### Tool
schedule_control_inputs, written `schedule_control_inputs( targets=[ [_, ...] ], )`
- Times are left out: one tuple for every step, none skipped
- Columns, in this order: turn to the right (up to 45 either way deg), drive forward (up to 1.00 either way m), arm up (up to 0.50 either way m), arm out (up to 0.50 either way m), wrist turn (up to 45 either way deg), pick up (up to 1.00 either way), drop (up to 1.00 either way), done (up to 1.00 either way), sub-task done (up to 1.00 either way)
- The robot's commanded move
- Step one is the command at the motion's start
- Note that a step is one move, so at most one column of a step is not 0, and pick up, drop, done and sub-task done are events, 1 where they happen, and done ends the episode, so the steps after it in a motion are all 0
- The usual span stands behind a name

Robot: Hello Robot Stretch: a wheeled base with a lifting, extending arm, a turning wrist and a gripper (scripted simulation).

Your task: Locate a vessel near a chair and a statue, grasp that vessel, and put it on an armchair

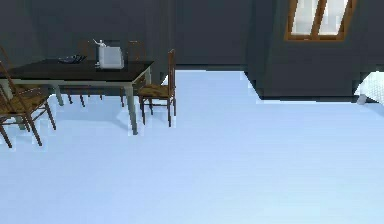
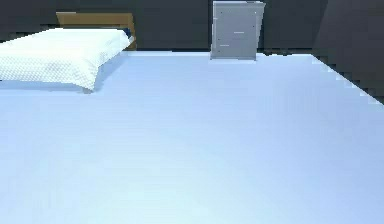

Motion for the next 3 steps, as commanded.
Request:
schedule_control_inputs(
  targets=[
    [0.0,0.60,0.00,0.00,0.0,0.00,0.00,0.00,0.00],
    [-36.0,0.00,0.00,0.00,0.0,0.00,0.00,0.00,0.00],
    [0.0,0.10,0.00,0.00,0.0,0.00,0.00,0.00,0.00]
  ],
)
